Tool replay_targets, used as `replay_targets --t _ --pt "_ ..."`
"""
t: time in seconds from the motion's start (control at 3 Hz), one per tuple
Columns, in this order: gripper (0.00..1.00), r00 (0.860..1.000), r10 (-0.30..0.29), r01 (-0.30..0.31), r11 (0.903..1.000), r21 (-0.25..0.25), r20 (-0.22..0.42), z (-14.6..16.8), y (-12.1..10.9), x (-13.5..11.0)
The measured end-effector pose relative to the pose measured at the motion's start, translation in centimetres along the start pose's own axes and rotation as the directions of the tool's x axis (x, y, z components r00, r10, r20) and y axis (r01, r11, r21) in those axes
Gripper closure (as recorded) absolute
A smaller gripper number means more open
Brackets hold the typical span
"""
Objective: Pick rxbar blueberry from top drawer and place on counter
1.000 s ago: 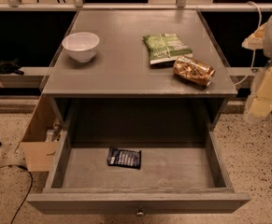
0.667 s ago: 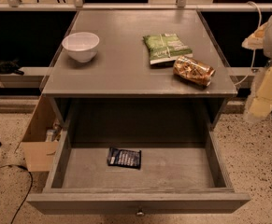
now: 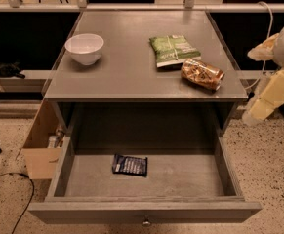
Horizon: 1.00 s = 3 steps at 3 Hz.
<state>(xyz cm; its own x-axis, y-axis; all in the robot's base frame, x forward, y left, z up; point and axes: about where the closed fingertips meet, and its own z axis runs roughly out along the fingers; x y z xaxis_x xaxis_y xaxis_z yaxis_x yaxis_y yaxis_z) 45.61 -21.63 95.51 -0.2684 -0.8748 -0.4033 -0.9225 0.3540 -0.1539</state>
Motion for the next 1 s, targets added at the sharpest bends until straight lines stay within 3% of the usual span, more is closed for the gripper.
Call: replay_targets --t 0.33,0.67,1.0 --pt "0.00 0.991 0.049 -0.045 0.9984 -0.033 0.121 2.0 -0.3 -1.0" --pt "0.00 0.968 0.111 -0.099 0.9931 -0.063 0.227 3.8 0.0 -1.3" --pt "0.00 0.935 0.191 -0.167 0.9805 -0.103 0.298 5.5 1.7 -0.7"
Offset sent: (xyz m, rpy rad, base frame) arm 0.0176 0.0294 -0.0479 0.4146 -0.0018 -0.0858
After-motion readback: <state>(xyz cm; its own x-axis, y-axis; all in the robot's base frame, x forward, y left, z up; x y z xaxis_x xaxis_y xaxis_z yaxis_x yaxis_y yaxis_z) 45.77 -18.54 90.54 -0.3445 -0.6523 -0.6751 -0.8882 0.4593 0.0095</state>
